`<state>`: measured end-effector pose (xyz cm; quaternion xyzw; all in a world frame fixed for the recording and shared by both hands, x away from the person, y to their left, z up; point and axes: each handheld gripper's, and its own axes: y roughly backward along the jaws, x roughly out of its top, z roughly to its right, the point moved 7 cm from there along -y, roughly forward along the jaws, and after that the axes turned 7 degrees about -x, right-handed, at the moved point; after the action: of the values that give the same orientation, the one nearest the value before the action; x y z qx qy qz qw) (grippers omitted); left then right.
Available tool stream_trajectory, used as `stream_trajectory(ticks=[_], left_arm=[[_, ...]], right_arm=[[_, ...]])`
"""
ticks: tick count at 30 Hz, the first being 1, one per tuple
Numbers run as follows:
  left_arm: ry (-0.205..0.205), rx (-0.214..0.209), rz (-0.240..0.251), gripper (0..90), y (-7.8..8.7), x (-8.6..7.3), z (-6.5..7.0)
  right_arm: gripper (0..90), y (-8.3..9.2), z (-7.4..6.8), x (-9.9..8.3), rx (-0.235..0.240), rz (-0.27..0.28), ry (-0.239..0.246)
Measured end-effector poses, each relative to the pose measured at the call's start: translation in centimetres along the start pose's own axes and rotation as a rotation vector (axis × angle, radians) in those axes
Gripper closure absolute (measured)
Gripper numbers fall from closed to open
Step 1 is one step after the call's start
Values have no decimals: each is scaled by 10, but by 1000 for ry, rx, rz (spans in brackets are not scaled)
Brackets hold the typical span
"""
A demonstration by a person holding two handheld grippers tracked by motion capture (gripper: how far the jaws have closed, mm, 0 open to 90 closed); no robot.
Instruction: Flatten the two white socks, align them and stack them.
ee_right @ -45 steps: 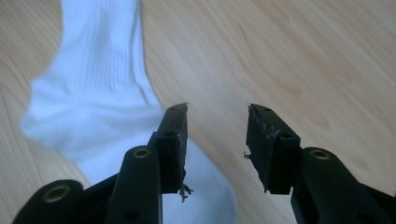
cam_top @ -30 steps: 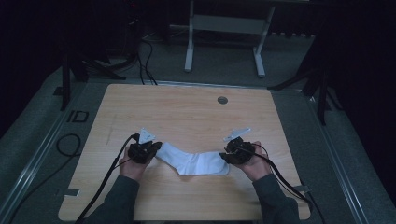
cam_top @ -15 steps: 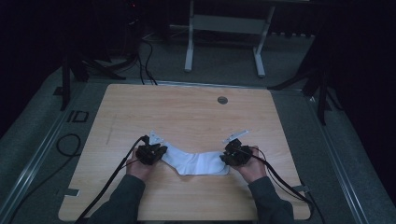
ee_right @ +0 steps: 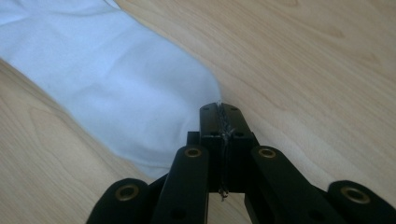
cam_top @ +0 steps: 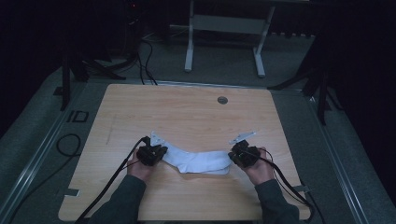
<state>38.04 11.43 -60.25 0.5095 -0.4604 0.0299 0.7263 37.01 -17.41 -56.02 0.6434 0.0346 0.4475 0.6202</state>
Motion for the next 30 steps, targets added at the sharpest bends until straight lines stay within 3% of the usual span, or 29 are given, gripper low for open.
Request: stream_trajectory(ticks=[5, 12, 17, 22, 30], left_arm=[[7, 4, -6, 899, 1, -1, 2], [24, -4, -15, 899, 5, -6, 10], [36, -3, -20, 897, 7, -8, 10], [38, -12, -22, 873, 10, -9, 10], [38, -31, 1, 795, 13, -7, 12]], right_arm=[[883, -11, 5, -13, -7, -16, -7], [866, -23, 13, -17, -7, 12, -23], [739, -21, 12, -13, 19, 59, -11], [632, -14, 18, -8, 23, 99, -37], [559, -7, 33, -3, -7, 134, -85]])
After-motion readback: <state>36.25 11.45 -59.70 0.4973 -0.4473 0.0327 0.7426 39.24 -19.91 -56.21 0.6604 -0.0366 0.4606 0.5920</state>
